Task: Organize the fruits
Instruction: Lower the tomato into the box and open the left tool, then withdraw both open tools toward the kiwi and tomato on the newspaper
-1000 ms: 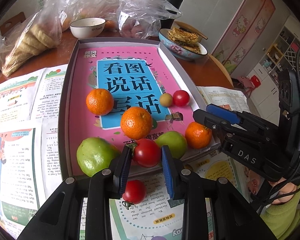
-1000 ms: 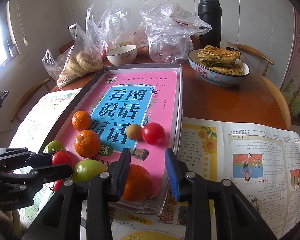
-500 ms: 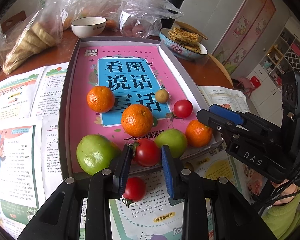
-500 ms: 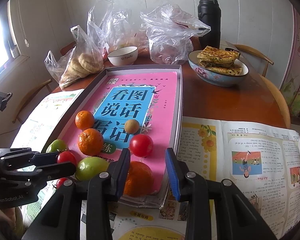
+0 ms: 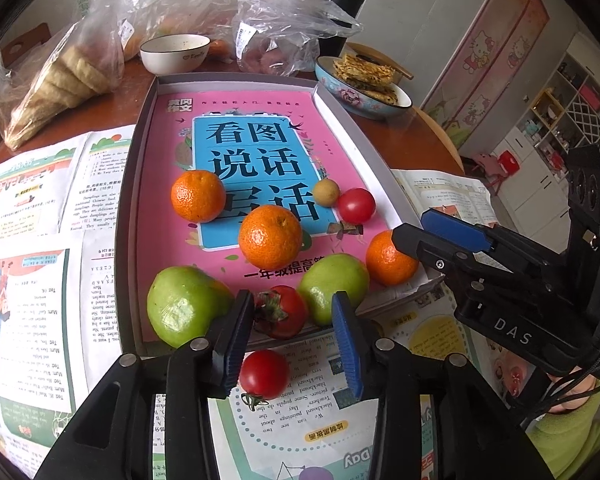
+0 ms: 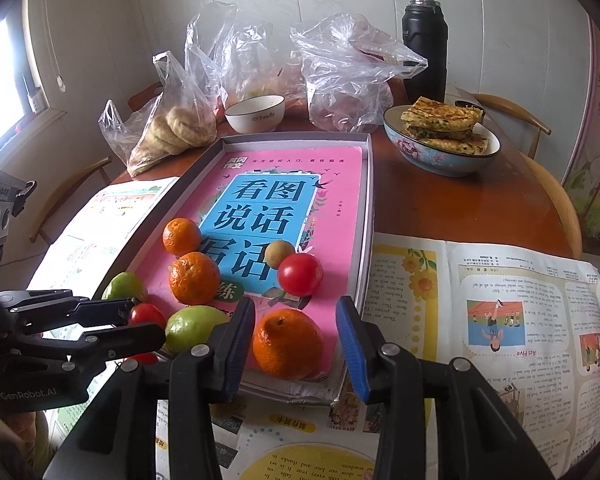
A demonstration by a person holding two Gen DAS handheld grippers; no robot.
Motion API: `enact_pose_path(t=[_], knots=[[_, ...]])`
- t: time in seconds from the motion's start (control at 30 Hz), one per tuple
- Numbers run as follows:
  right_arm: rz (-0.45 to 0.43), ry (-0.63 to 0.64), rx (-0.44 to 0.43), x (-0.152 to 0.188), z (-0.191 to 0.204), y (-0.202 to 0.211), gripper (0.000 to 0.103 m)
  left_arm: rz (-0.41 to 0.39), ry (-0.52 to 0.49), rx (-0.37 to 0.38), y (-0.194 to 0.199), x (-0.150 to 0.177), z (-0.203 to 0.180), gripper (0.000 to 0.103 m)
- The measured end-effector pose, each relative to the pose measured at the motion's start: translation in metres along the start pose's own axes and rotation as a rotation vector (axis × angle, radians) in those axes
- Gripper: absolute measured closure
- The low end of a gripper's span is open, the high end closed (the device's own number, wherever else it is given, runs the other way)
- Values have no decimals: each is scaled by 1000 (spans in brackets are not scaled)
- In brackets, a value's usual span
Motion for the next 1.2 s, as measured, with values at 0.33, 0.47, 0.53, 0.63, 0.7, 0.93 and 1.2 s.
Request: enact_pose_path(t=[0.33, 0.47, 0.53, 0.63, 0.7, 0.93, 1.2], knots=[[-15, -4, -7, 0, -1, 7, 56, 7, -2, -4, -2, 2, -1, 56], [-21, -6, -10, 0, -1, 9, 55, -2, -16, -17, 2, 3, -4, 49], [-23, -8, -11, 0, -1, 10, 52, -9, -23, -29, 5, 2, -5, 48], [-30, -9, -15, 1, -1, 13, 51, -19, -33, -42, 9, 2, -5, 45], [-38, -12, -15, 0, -1, 15, 50, -25, -41, -45, 12, 3, -6, 38], [-63, -11, -17, -1, 1, 26, 41, -56, -85, -111, 25, 4, -12, 35], [-84, 0, -18, -2, 6, 36, 39, -90, -93, -142, 41, 3, -11, 34]])
Point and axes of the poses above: each gripper's, at about its wrist camera, not at the fingertips, and y roughly against the way its jaws point, z to its left, x to its underside, the point moved 5 cm from there along -y, roughly the way its jaws point, and after that the axes turned 11 degrees about x, right-handed, at the moved point
